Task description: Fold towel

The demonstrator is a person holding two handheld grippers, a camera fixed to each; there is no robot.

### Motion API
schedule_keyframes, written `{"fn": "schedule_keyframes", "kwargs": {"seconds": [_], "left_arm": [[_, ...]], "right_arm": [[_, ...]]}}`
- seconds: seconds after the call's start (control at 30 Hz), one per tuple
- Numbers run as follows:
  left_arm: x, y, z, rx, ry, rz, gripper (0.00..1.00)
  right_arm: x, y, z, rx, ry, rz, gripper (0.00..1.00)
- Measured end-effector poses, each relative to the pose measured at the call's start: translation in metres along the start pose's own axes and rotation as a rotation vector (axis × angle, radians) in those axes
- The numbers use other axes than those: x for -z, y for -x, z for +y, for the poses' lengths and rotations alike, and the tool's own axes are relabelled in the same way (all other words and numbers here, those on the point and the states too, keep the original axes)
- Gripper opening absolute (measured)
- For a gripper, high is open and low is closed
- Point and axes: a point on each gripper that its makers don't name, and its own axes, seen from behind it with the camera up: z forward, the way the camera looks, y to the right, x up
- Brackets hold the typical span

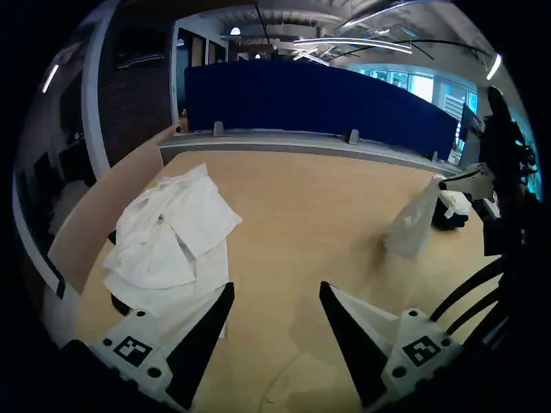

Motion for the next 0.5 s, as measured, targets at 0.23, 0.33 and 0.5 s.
{"fn": "schedule_keyframes", "kwargs": {"seconds": [0.23, 0.33, 0.5], "left_arm": [[0.003, -0.007, 0.002, -0.001, 0.004, 0.018, 0.92], [0.004, -0.011, 0.003, -0.001, 0.007, 0.026, 0.92], [0.006, -0.013, 0.003, -0.001, 0.009, 0.031, 0.92]], "right_arm": [[0.021, -0.027, 0.013, 0.016, 0.027, 0.037, 0.01], [0.027, -0.033, 0.018, 0.016, 0.037, 0.047, 0.01], [0.036, -0.040, 0.025, 0.010, 0.046, 0.059, 0.01]]}}
